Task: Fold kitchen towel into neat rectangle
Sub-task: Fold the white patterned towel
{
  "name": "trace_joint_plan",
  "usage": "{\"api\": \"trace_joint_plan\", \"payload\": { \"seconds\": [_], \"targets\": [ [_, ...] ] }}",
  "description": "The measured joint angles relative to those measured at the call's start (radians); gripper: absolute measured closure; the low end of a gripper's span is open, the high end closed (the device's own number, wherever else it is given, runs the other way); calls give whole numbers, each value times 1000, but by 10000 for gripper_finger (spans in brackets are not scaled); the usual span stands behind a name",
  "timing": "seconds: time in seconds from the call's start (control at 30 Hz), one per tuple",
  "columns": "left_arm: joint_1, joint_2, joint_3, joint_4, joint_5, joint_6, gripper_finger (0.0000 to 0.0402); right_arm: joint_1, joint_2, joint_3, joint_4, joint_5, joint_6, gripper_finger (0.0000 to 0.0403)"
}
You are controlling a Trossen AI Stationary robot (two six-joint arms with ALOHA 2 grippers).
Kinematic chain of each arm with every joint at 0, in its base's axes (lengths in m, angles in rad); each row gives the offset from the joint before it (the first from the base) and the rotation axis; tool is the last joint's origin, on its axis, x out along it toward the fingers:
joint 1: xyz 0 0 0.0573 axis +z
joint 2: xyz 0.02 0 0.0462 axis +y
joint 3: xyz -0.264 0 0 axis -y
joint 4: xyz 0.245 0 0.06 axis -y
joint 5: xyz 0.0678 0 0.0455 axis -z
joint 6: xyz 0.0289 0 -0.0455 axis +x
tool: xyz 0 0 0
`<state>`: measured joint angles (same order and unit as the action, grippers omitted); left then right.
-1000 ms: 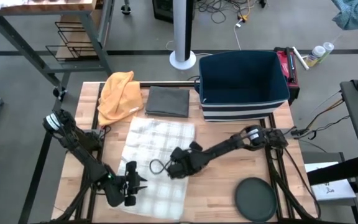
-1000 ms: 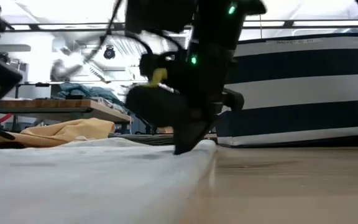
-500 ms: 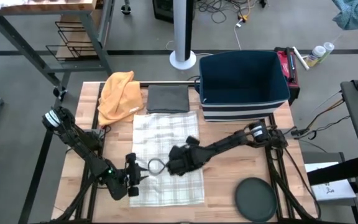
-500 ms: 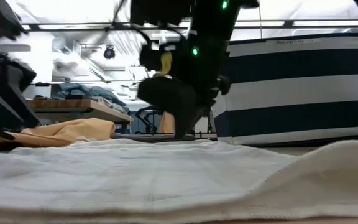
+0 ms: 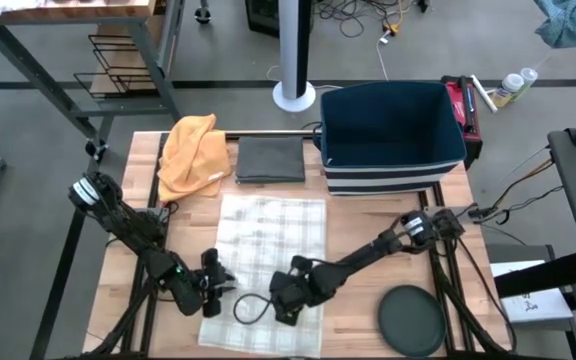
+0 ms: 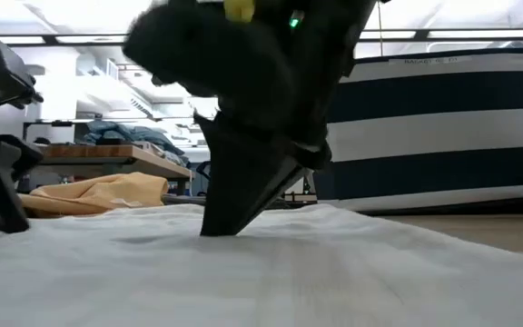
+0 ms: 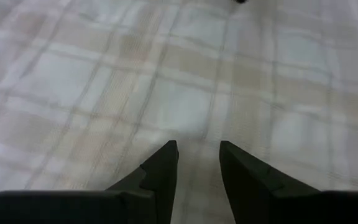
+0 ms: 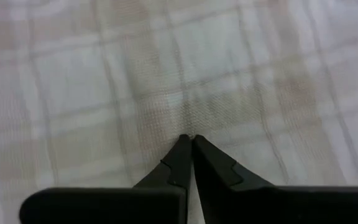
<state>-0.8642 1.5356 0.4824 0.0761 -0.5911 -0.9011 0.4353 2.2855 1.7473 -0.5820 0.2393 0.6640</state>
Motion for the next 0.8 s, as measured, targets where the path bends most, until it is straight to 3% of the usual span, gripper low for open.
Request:
{"api": "trace_joint_plan", "payload": {
  "seconds": [0.23,0.33,0.57,0.8],
  "targets": [
    [-8,-40,92,-54,14,69,287,47,-78,0,-18,132,-80,390],
    [-12,-69,155,-132,0,116,287,67,-89,0,-47,106,-74,390],
    [-24,-106,235,-276,-50,139,287,102,-76,-9,-62,-78,11,390],
    [-24,-79,212,-254,-75,130,287,74,-75,-93,-47,-9,-1,390]
  ]
}}
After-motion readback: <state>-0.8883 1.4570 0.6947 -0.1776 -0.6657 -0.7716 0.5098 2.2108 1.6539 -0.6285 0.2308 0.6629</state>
